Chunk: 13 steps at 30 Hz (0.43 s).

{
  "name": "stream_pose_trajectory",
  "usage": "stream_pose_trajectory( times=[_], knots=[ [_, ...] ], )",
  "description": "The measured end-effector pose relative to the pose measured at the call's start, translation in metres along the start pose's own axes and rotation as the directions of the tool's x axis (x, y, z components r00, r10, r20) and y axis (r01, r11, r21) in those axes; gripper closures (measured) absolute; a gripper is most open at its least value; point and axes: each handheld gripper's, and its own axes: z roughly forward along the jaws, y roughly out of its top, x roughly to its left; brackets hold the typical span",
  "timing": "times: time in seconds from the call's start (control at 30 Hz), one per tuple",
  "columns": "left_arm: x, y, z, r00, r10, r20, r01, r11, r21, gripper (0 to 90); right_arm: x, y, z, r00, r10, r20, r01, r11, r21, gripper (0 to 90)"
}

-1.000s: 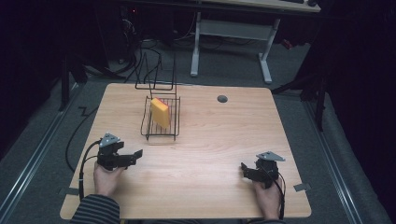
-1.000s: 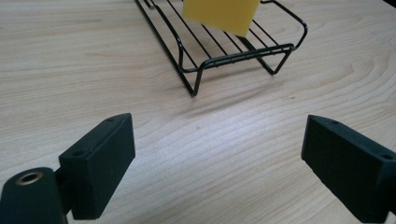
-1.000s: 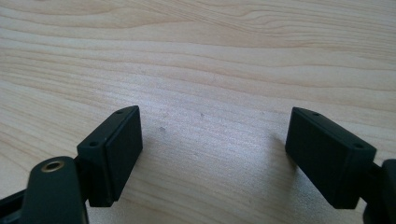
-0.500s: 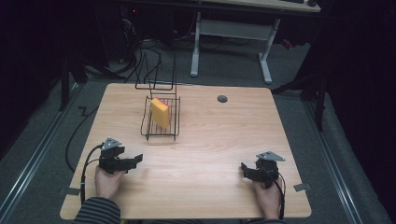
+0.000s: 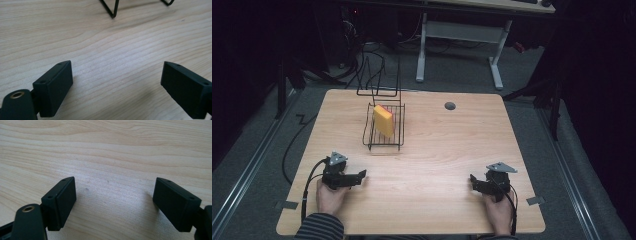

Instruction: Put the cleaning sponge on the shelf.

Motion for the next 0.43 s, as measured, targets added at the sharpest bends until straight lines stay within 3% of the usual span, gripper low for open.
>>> stream_pose_trajectory(
  times=[0.17, 0.43],
  knots=[
    [-0.0015, 0.0016, 0.0025, 0.9976, 0.05, -0.047, -0.049, 0.9984, 0.027, 11.7, 0.0, 0.0, 0.0, 1.0, -0.001, 0.0, 0.001, 1.0, 0.0, 19.0],
    [-0.0009, 0.0018, 0.0028, 0.9979, 0.048, -0.044, -0.047, 0.9985, 0.027, 11.6, 0.0001, -0.0001, 0.0001, 1.0, 0.0, 0.0, 0.0, 1.0, -0.002, 19.0]
  ],
)
